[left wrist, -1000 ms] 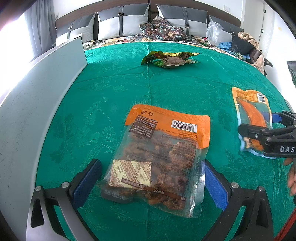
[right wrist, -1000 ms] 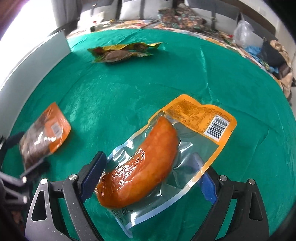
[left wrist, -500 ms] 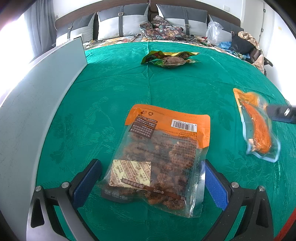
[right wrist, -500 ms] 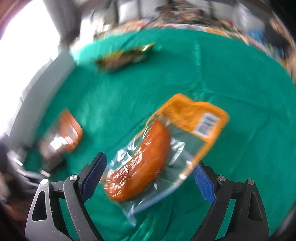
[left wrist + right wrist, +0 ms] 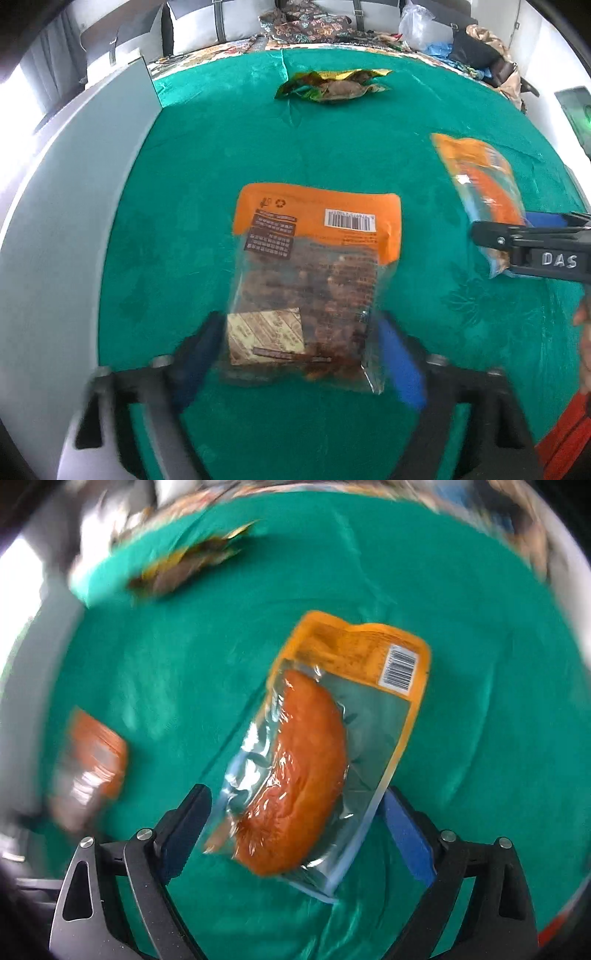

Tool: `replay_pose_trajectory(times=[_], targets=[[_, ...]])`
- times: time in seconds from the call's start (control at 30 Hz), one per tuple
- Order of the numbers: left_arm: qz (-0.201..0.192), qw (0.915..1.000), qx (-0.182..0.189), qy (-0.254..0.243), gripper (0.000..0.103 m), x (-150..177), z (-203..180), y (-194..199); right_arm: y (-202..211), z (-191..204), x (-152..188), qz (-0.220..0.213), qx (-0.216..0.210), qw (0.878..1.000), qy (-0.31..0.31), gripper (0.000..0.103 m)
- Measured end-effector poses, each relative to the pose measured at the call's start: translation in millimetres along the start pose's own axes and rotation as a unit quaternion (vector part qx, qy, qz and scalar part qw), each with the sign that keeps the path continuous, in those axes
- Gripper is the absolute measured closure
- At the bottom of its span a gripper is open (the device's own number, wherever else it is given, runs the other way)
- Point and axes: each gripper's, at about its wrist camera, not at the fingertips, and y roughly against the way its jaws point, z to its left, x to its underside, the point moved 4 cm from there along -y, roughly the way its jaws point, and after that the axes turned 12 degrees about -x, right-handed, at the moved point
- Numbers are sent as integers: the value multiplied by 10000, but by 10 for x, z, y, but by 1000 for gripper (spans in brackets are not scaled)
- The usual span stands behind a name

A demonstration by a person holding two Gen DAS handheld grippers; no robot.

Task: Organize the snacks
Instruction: 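Close the left tool on the jerky bag while the right tool closes on the sausage pack, then carry the jerky bag and sausage pack over the white box with both tools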

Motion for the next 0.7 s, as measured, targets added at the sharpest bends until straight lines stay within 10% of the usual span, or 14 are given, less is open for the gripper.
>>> replay_pose_trajectory(times=[0.07,0.13,0.3,0.47,0.57,0.6,0.7], targets=[[14,9999,85,68,39,46,51,46,45,27,29,-271,-70,9994,217,23],[-26,9997,146,201,40,119,119,72,216,-93,76,-480,-282,9984,122,62],[-172,9920,792,964,40,246,210,262,521,-518,207,-520,-1563,9843,-640,83],[-225,9847,1085,1348,40,261,234,399,634,-586,319,-424,-1819,9799,-702,82],[-271,9832,1075,1451,40,286,280,478,537,-469,307,-224,-1274,9907,-424,55],[-292,9832,1049,1464,40,303,300,505,504,-413,273,-204,-1052,9937,-319,32],[-328,9826,990,1536,40,312,349,572,392,-161,220,-186,-35,9994,305,25]])
